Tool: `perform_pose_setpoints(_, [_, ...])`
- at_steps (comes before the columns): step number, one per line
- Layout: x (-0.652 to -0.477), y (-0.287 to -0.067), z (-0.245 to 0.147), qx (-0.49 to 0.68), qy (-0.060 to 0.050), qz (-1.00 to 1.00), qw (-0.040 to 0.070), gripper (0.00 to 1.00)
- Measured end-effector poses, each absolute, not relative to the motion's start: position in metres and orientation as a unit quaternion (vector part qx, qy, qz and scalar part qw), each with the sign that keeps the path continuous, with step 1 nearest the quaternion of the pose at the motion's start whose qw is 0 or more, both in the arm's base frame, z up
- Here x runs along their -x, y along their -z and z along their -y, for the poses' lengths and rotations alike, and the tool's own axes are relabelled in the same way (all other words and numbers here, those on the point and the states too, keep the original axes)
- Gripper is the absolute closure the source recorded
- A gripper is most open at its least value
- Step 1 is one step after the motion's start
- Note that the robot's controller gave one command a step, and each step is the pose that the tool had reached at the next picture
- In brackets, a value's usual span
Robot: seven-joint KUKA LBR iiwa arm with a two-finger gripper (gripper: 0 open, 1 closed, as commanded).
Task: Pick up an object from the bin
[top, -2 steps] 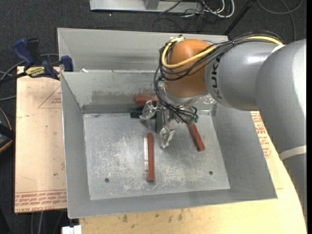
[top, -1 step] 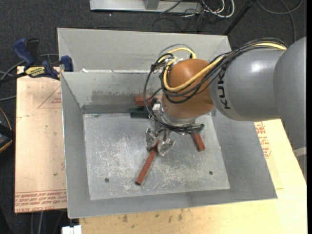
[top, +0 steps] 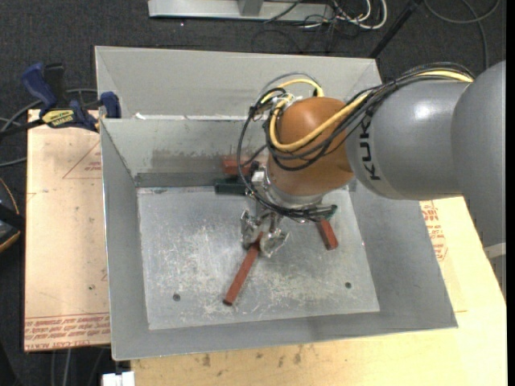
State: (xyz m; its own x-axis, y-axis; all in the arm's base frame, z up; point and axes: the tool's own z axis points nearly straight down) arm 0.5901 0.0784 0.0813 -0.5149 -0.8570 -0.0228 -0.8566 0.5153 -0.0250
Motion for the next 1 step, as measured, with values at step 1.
perform_pose_setpoints(1, [-0.5885,-0.2174,-0.0648,0.501,0.0,-0.865,0.003,1.0])
